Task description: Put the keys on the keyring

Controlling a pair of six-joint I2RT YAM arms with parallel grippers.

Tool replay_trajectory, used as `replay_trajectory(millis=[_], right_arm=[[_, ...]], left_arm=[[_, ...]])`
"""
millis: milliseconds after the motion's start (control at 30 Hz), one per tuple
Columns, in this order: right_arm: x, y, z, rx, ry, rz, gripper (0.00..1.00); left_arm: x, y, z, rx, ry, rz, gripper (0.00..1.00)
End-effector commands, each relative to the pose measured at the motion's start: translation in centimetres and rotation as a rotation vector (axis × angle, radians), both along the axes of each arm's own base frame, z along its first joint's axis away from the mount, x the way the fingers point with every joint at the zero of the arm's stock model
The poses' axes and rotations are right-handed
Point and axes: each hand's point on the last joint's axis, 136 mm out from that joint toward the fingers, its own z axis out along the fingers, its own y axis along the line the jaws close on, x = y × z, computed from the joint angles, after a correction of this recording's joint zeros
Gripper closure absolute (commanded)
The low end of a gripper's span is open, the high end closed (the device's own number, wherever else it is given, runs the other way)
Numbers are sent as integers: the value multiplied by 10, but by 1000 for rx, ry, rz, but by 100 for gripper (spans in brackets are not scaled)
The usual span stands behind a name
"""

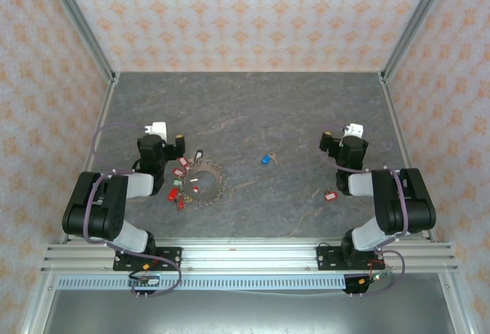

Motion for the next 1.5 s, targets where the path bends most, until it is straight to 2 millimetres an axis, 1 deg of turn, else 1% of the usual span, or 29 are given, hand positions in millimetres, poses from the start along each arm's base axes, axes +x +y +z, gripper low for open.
replay_trajectory(millis=[0,100,233,300,400,467,567,600,633,700,767,833,900,967,1067,1100,1167,1233,1300,1400,1467], right_arm=[[4,-3,7,1,-21,-15,1],[2,-2,8,-1,-27,-12,1],[-4,2,13,-6,-67,8,1],[-8,3,19,-7,-87,13,1],[-11,-4,37,10,-71,-34,1],[-15,-6,49,51,19,-71,1],[-26,-7,66,170,47,-133,1],[-30,-4,72,225,33,-138,1],[-34,2,74,285,29,-126,1],[-39,19,75,390,17,-61,1],[-46,30,69,498,23,-42,1],[-53,35,55,600,28,-63,1],[-55,45,48,636,41,-15,1],[-52,52,47,677,53,11,1],[-45,66,49,774,50,54,1],[-43,70,52,804,43,73,1],[-40,80,58,835,33,132,1],[-37,86,62,867,50,151,1],[-35,89,65,902,47,155,1],[-36,104,78,928,37,241,0],[-37,109,82,914,32,252,4]], left_arm=[[7,3,14,5,-42,20,0],[6,5,17,6,-42,31,0],[0,13,24,2,-76,84,0],[-7,20,28,1,-108,124,0],[-17,34,39,-15,-122,206,0],[-22,42,46,-44,-89,257,0],[-30,46,63,-113,-100,301,0],[-33,46,70,-147,-125,309,0],[-36,45,77,-182,-141,319,0],[-42,45,84,-244,-122,354,0],[-43,36,88,-282,-83,318,0],[-45,25,88,-342,-66,273,0],[-50,17,84,-398,-60,250,0],[-56,14,79,-448,-49,261,0],[-61,1,71,-525,-23,222,0],[-62,-4,68,-574,-18,218,0],[-62,-16,67,-641,-14,174,0],[-63,-24,65,-695,2,152,0],[-63,-35,64,-716,22,108,0],[-62,-54,65,-715,75,22,0],[-62,-70,64,-715,121,-30,0]])
